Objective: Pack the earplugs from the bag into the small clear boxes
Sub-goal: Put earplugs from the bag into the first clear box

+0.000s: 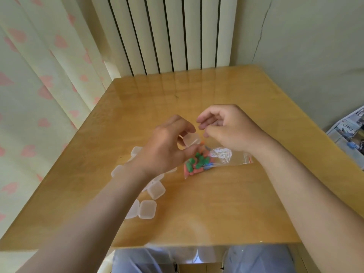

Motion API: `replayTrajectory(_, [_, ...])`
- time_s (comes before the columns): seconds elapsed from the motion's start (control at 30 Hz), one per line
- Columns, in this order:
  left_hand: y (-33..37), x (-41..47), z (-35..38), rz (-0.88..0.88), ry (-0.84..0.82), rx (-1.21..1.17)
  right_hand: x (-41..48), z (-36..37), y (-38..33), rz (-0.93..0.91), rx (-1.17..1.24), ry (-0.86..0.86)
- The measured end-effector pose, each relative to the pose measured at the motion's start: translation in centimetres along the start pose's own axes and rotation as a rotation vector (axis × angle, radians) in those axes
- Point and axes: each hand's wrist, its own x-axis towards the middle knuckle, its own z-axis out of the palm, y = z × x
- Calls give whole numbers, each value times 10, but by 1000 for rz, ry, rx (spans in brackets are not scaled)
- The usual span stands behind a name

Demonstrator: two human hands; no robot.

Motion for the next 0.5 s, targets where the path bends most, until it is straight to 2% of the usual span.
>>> replayTrajectory(0.1, [-4,16,16,47,93,-58,4,-10,7,70,151,-98])
replayTrajectory(0.33, [-25,28,45,57,59,-271,9,-20,45,156,538,-131])
replayTrajectory(0.5, [-35,18,54,14,135,-277,15,-7,55,205,599,-119])
